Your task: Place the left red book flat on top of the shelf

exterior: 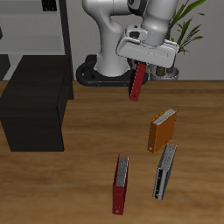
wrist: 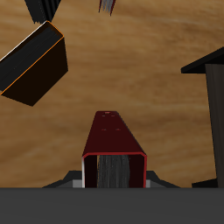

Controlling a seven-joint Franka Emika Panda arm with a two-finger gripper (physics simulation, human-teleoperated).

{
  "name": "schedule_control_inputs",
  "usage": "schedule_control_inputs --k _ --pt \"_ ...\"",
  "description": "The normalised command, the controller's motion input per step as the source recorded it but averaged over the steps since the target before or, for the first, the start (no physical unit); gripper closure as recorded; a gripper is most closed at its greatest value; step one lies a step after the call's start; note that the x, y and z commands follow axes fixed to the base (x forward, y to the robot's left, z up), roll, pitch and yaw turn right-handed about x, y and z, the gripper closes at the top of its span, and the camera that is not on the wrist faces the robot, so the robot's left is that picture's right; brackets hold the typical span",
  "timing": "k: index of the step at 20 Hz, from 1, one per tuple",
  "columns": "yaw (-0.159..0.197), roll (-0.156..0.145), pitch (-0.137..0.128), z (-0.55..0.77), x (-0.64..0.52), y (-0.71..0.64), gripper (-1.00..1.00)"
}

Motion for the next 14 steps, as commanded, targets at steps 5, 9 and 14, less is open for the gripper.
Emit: schedule_control_inputs --k 5,9,14 --pt "0.033 -0.085 -0.055 0.4 0.01 -0.36 1.0" --pt "0.05 -0.093 -0.078 0.52 -0.02 -0.31 1.0" --pt "0.067 -0.079 -0.066 0.35 0.01 -0.14 1.0"
